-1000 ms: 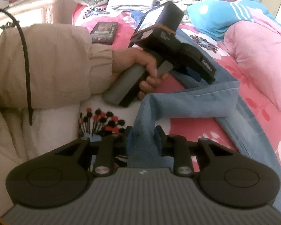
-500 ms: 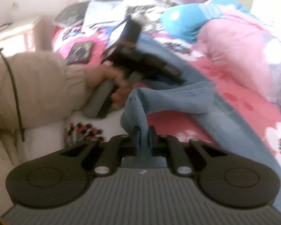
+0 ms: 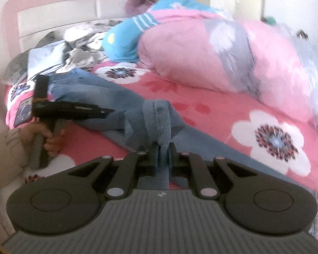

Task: Fold clothes
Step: 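Close the right tool on the jeans leg and lift it, then lay the jeans leg flat and open the right tool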

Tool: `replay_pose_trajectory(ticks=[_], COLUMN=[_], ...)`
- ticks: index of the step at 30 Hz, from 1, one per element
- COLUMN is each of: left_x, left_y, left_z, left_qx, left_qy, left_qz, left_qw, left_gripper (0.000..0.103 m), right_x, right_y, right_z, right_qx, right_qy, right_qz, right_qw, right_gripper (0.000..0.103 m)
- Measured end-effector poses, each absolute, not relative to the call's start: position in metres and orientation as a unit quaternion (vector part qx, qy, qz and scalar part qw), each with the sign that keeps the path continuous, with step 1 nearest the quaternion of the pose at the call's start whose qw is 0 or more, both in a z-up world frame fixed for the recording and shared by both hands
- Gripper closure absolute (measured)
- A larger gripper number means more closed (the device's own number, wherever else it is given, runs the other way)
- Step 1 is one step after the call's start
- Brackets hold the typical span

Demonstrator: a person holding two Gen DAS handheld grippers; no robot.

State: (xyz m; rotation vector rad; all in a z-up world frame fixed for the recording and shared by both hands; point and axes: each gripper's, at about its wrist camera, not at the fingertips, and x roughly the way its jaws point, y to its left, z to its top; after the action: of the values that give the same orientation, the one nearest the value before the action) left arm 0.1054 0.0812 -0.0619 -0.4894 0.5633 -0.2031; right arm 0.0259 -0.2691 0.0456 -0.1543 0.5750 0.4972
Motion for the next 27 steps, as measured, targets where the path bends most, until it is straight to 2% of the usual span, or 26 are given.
replay_pose_trajectory(ticks=[13,16,19,22,27], left_x=[0.106,0.106,0.106,0.106,0.106], left_y=[0.080,0.079,0.079,0.078,0.079], left_z=[-0.061,-0.061,-0.061,-0.061,-0.061], left_qx=[-0.236,-0.236,-0.235,-0.236,-0.238], left_qy=[0.275,0.275,0.275,0.275,0.275], left_qz=[-0.101,-0.101,-0.102,-0.102,-0.103], left_qw=[0.927,0.927,0.927,0.927,0.926], left_gripper=[0.062,0.061,0.061,0.061,0.061], right_x=[0.080,0.075,0.071,0.067,0.060], right_y=[-0.344,-0.358,-0.372,-0.387,-0.411], right_z=[-0.008,-0.008,-0.008,-0.008,-0.008], right_qx=[0.080,0.109,0.138,0.167,0.214], right_qy=[0.364,0.361,0.358,0.355,0.348], right_qz=[0.174,0.154,0.133,0.113,0.078], right_qw=[0.912,0.913,0.914,0.913,0.909], right_gripper=[0.094,0.092,0.086,0.074,0.072])
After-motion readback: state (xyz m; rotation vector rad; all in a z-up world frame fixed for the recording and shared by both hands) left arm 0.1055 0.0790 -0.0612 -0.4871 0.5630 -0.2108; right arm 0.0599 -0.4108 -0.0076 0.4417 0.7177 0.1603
